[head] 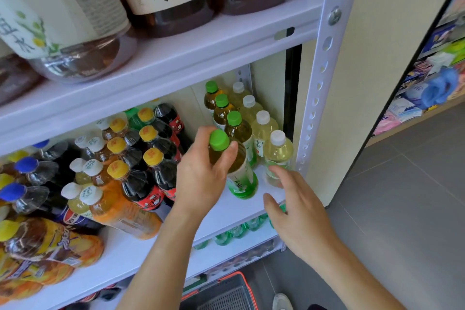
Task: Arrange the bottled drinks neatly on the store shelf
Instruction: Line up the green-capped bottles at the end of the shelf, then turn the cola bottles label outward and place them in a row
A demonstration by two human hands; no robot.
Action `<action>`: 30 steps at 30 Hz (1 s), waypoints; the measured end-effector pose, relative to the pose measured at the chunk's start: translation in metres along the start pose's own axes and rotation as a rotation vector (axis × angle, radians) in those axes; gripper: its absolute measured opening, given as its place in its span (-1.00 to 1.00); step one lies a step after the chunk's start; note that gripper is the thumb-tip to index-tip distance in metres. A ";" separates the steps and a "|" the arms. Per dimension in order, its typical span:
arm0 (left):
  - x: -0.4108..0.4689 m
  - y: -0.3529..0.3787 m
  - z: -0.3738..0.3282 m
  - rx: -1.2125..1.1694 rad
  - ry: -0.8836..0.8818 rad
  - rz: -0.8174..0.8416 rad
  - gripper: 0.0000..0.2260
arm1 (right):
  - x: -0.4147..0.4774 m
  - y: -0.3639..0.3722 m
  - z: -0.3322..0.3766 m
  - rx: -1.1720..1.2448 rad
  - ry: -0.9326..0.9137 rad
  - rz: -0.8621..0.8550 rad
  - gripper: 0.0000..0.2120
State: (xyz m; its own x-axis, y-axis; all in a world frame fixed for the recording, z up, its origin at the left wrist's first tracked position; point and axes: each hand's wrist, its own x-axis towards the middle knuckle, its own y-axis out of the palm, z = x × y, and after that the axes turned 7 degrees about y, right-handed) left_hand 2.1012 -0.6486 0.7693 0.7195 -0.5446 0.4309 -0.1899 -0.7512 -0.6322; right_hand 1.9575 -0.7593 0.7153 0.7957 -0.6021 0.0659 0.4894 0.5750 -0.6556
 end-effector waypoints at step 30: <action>-0.008 -0.033 0.007 0.306 0.184 -0.204 -0.79 | 0.053 0.008 0.026 -0.312 -0.056 -0.080 -0.40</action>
State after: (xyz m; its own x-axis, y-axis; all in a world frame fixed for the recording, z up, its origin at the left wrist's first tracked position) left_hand 2.1063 -0.6172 0.7821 0.5851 -0.4747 0.6575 0.1714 -0.7201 -0.6724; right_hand 2.0128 -0.7723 0.7325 0.7817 -0.6023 0.1618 0.4250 0.3247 -0.8450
